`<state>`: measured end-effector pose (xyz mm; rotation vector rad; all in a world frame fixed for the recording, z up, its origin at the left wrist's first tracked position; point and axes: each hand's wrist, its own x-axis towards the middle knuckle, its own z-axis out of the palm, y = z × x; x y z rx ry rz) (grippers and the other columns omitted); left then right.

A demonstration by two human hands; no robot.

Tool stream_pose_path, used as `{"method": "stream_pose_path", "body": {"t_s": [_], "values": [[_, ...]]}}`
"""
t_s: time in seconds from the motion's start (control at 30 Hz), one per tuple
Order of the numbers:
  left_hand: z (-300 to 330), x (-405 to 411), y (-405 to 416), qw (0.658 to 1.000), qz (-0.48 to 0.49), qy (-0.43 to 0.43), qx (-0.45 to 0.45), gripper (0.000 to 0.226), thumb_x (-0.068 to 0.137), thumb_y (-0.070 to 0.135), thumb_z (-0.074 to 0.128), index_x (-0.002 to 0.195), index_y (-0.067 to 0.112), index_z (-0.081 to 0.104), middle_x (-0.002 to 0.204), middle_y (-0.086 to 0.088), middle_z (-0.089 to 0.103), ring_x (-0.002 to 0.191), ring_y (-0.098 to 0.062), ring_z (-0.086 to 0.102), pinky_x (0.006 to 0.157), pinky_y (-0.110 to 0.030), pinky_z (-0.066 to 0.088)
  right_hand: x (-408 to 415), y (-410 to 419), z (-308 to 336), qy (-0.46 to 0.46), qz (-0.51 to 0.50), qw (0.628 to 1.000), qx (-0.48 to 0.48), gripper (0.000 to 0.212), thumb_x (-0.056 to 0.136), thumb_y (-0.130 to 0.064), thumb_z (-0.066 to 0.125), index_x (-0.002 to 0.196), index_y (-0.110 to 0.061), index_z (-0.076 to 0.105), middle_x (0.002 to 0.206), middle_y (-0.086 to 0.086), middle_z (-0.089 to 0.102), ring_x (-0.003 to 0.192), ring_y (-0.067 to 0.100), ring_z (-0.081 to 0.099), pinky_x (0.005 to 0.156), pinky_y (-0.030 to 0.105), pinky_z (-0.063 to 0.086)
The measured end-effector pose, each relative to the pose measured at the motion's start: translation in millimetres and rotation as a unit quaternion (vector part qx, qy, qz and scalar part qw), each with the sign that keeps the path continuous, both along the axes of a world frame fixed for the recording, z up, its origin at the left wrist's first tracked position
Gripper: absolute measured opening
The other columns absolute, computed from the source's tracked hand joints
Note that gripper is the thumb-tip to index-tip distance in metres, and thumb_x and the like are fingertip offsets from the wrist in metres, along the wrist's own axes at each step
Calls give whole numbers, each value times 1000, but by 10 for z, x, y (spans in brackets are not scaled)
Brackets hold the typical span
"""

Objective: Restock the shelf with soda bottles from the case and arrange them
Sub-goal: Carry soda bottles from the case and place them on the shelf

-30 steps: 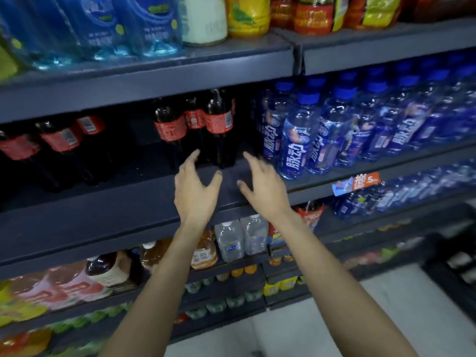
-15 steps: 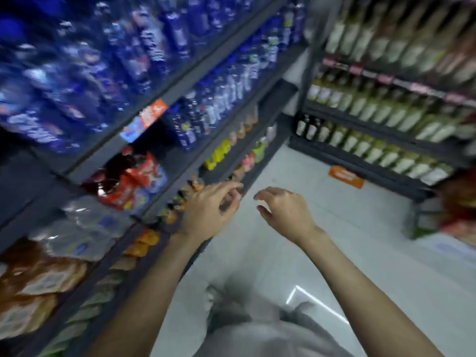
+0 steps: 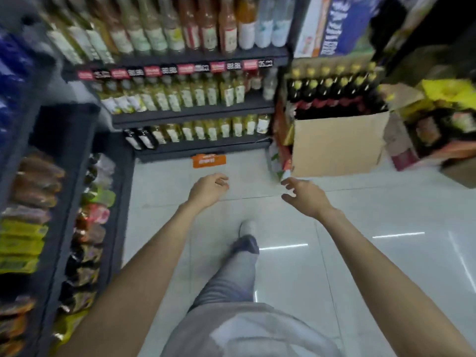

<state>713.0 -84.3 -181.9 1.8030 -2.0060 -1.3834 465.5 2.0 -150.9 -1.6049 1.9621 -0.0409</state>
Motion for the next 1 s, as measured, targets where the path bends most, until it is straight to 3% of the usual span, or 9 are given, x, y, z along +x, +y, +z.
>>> {"method": "stream_pose_path", "body": {"t_s": [0.1,0.3,0.47,0.57,0.67,0.77,0.87,1.0], "values": [[-255,-721,-629,991,65,96,64,19,95,21,51,111,20,62,111,-5,68,93,-20,65,67,-23,45,-669,-332,-143,-10,-85,996,3,36,90,-27,58,125,-18,54,120,3,64,107,25,60,89,36,48],[-606,-1888,-1616,992,48,76,84,17,92,21,57,107,26,63,109,-1,68,103,-20,63,93,-34,48,-1660,-1084,-270,-75,-226,971,9,29,89,-19,60,118,-15,59,110,4,67,97,20,62,86,31,48],[-756,-2656,-2407,996,32,63,56,20,92,18,58,112,18,63,105,-2,67,102,-20,63,87,-33,48,-2358,-1910,-492,-134,-261,956,3,31,87,-14,60,118,-14,60,109,3,67,97,19,62,87,28,47],[-902,-3034,-2816,994,51,86,42,15,93,16,59,107,21,62,99,2,64,103,-22,62,92,-38,49,-2689,-2502,-722,-183,-280,942,-6,34,84,-9,62,118,-10,61,107,5,67,98,25,64,91,36,49],[-1130,-3345,-3145,991,89,98,24,24,92,11,60,116,11,60,106,-2,61,107,-24,59,95,-38,47,-2903,-3063,-1046,-200,-246,948,-24,45,80,-4,58,125,-11,55,103,8,65,96,31,63,88,47,49],[-1423,-3580,-3371,992,96,80,-5,45,83,10,70,126,6,55,116,-6,60,111,-23,56,97,-40,46,-3020,-3545,-1325,-194,-192,961,-44,55,83,-9,62,134,-14,44,126,10,58,113,29,57,93,44,47],[-1655,-3777,-3503,994,95,36,-40,57,77,13,77,128,6,54,116,-2,60,110,-17,54,91,-28,44,-3096,-3871,-1649,-157,-104,981,-44,71,83,-17,68,143,-15,32,144,5,44,125,25,49,96,42,46],[-1955,-3891,-3563,986,83,-19,-140,65,68,21,85,126,11,57,123,-11,61,120,-33,48,97,-43,42,-3099,-4063,-2046,-145,-56,987,-33,76,79,-15,71,144,-18,30,148,2,38,128,25,46,96,39,45]]}}
